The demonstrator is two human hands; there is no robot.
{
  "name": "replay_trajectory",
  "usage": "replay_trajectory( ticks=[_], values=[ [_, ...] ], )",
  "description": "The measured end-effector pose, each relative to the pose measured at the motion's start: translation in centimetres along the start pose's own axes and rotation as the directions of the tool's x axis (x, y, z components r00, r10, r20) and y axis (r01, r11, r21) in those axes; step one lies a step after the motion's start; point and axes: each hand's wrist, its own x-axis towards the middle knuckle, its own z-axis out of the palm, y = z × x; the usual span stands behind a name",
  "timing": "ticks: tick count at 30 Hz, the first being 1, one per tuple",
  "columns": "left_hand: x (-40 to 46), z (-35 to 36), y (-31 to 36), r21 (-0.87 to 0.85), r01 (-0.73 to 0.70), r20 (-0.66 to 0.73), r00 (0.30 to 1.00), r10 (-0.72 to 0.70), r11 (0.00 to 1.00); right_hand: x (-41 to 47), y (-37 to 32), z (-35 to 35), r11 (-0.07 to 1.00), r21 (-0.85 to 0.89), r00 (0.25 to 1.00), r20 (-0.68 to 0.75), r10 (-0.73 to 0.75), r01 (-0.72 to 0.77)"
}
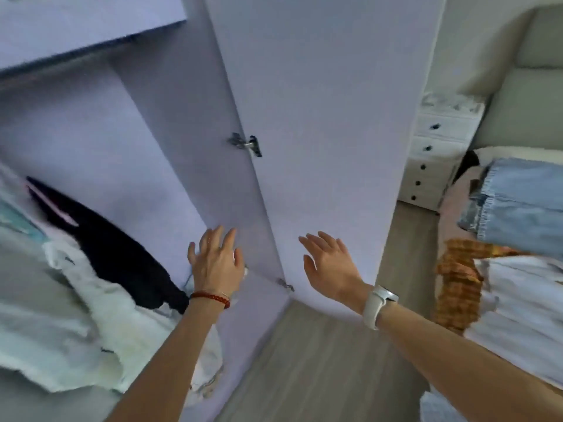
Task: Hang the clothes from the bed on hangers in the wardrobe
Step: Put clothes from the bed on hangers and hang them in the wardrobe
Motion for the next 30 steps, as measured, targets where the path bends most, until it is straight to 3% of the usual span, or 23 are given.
replay_trajectory(
  ticks=[5,11,14,17,20,22,24,25,27,30],
  values=[
    [-0.4,-6.4,-12.2,0.085,0.198,-0.246,0.954,-0.173,0.976,6.6,-12.0,4.1,0.954,0.093,0.958,-0.028,-0.284,0.285],
    [-1.0,-12.5,-20.6,0.144,0.307,-0.499,0.844,-0.199,0.941,13.1,-24.4,6.1,0.839,0.298,0.878,0.011,-0.479,0.455],
    [0.2,-13.8,-23.4,0.178,0.350,-0.502,0.836,-0.221,0.920,16.9,-30.3,6.3,0.748,0.569,0.898,0.037,-0.438,0.341],
    [1.8,-14.0,-25.7,0.213,0.361,-0.361,0.893,-0.271,0.908,20.7,-35.3,5.6,0.653,0.747,0.905,0.185,-0.383,0.124],
    [3.2,-13.5,-27.1,0.148,0.393,-0.198,0.911,-0.362,0.908,23.7,-38.8,4.4,0.390,0.877,0.810,0.434,-0.395,-0.281],
    [3.4,-12.7,-27.7,0.111,0.419,-0.165,0.902,-0.399,0.901,25.4,-40.4,3.8,0.302,0.849,0.743,0.527,-0.413,-0.434],
    [3.6,-12.4,-27.8,0.090,0.430,-0.170,0.895,-0.411,0.898,27.0,-41.8,4.0,0.359,0.838,0.760,0.532,-0.374,-0.410],
    [3.8,-12.4,-27.8,0.079,0.443,-0.184,0.887,-0.424,0.893,27.7,-42.4,4.3,0.431,0.836,0.807,0.495,-0.323,-0.340],
    [4.1,-12.1,-27.5,0.077,0.476,-0.216,0.866,-0.451,0.876,28.8,-42.9,4.9,0.582,0.802,0.920,0.320,-0.228,-0.135],
    [4.5,-11.7,-27.4,0.061,0.496,-0.260,0.846,-0.466,0.866,29.7,-42.0,5.6,0.604,0.796,0.978,0.094,-0.187,0.039]
  ],
)
